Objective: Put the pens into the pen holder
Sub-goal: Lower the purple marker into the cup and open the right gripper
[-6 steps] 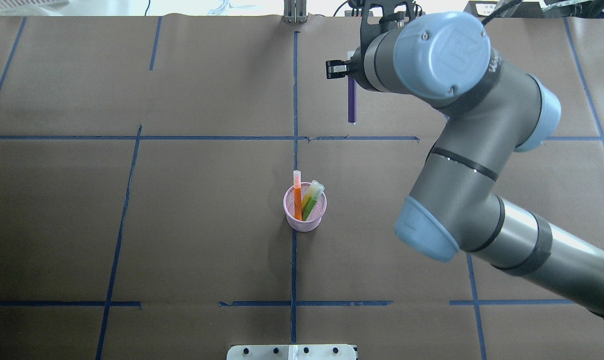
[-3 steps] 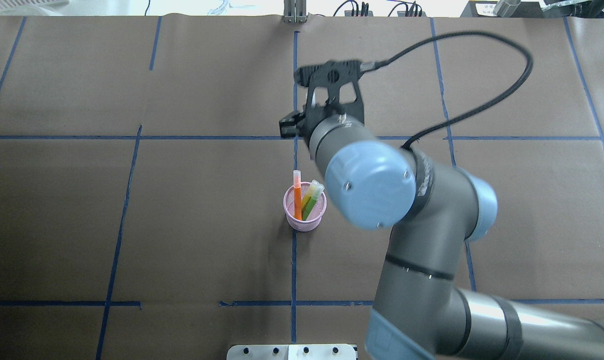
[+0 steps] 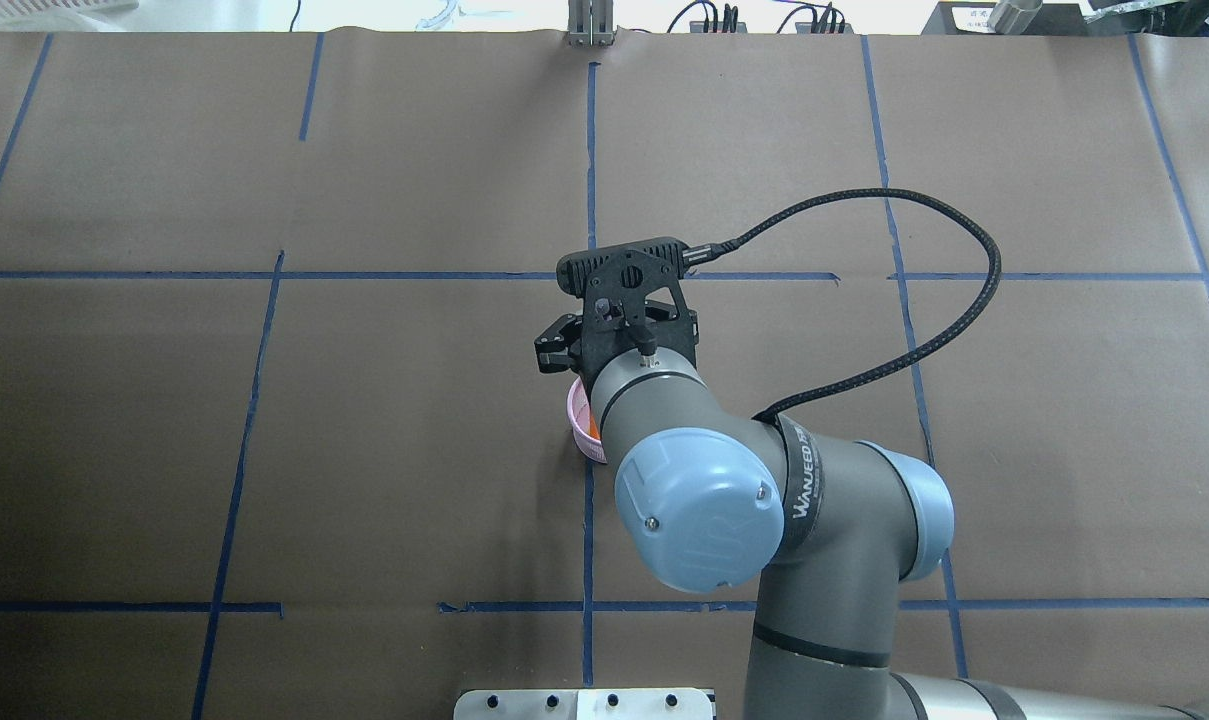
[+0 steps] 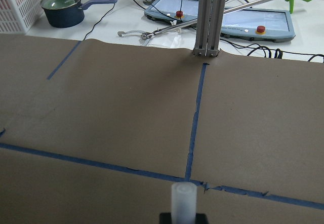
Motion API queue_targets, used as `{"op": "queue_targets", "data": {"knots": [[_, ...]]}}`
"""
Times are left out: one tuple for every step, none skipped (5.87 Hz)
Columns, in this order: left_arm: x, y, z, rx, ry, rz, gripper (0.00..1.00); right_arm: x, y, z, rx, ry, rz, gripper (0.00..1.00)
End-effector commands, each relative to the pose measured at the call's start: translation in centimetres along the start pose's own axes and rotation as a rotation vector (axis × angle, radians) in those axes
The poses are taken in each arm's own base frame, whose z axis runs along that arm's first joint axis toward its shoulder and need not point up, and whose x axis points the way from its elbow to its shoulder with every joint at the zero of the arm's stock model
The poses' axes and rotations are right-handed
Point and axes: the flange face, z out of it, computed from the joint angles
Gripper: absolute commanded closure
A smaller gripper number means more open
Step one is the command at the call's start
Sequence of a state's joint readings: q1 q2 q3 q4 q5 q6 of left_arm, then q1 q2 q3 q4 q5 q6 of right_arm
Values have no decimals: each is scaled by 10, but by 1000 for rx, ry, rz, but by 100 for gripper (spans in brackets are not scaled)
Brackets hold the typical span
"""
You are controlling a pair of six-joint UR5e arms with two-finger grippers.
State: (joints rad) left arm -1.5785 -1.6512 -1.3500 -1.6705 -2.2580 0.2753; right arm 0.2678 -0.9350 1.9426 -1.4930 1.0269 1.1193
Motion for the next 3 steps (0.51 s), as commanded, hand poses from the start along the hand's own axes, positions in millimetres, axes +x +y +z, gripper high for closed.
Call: {"op": "queue_targets", "data": {"knots": [[-1,1,1,-2,-1,1,0,-1,31,3,-6,17,-8,100],[-1,1,1,-2,-1,1,0,-2,40,7,-12,27,0,100],[-1,1,1,-2,-1,1,0,-2,45,15,-17,40,-9,100]]}}
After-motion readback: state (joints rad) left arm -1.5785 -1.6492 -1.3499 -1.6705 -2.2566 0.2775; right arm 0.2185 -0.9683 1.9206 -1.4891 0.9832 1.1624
